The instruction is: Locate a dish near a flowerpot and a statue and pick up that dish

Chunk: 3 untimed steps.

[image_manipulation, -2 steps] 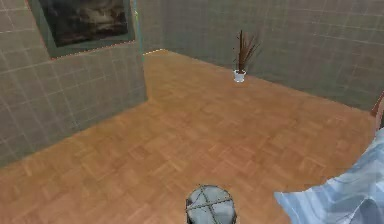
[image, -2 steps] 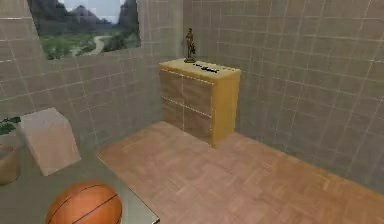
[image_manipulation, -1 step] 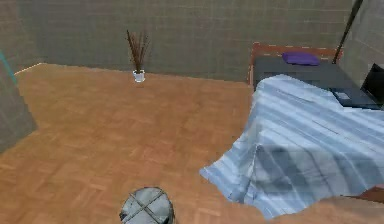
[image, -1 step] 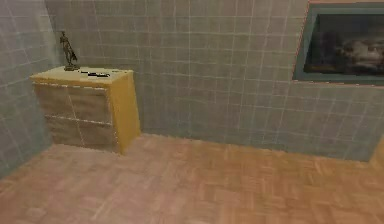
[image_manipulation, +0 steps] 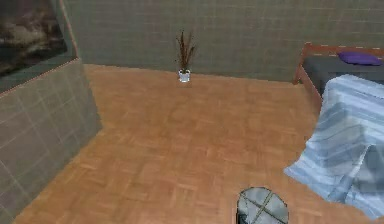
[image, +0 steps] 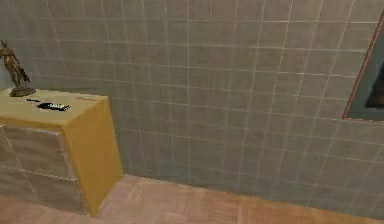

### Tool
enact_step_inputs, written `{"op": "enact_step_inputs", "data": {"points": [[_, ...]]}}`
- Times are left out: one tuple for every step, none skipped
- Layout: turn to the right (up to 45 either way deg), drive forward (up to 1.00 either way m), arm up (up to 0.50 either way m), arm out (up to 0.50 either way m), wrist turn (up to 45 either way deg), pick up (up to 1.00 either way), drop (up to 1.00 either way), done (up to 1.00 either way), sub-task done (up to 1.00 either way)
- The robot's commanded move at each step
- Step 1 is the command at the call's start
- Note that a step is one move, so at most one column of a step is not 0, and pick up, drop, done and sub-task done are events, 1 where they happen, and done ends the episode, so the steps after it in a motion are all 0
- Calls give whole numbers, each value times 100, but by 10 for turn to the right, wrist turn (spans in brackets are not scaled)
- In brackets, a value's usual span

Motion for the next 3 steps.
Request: {"op": "enact_step_inputs", "data": {"points": [[-450,0,0,0,0,0,0,0,0],[0,30,0,0,0,0,0,0,0],[-300,0,0,0,0,0,0,0,0]]}}
